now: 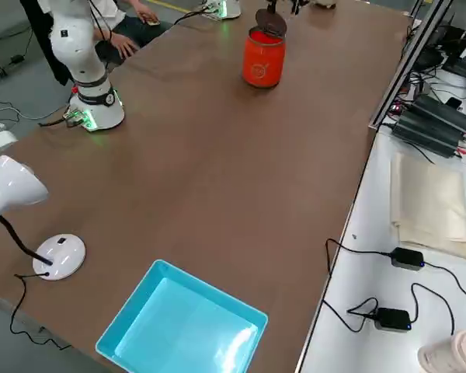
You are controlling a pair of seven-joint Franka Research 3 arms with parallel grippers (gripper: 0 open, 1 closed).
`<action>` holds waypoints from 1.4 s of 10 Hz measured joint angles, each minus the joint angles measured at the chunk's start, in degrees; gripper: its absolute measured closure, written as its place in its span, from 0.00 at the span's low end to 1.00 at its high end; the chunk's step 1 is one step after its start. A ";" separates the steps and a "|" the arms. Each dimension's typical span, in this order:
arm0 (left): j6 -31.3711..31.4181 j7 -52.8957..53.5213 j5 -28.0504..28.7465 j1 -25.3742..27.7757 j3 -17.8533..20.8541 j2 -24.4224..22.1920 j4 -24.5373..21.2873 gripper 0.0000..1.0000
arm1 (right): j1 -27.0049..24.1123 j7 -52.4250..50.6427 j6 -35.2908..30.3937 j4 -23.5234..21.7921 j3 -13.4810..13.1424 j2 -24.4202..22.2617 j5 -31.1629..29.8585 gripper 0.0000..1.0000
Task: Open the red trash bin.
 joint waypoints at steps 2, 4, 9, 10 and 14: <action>-8.68 9.18 0.40 3.98 0.10 -0.34 5.52 0.42 | -9.34 -14.07 -3.14 0.05 -0.08 -1.64 -0.03 0.96; -13.47 23.32 2.10 9.32 0.20 -2.24 8.34 0.13 | -18.61 -29.19 -4.10 0.11 -0.15 -2.09 -0.32 0.95; -20.59 68.83 2.26 24.63 0.95 -10.48 12.14 0.00 | -33.89 -54.45 -5.67 0.16 -0.02 -3.95 -0.57 0.71; -23.80 77.46 2.35 25.02 3.12 -10.47 13.59 0.00 | -33.83 -54.45 -5.43 0.16 0.46 -4.13 -0.82 0.55; -29.73 99.85 4.05 13.97 15.10 -9.27 18.85 0.00 | -33.78 -54.46 -5.23 0.16 0.94 -4.88 -1.02 0.00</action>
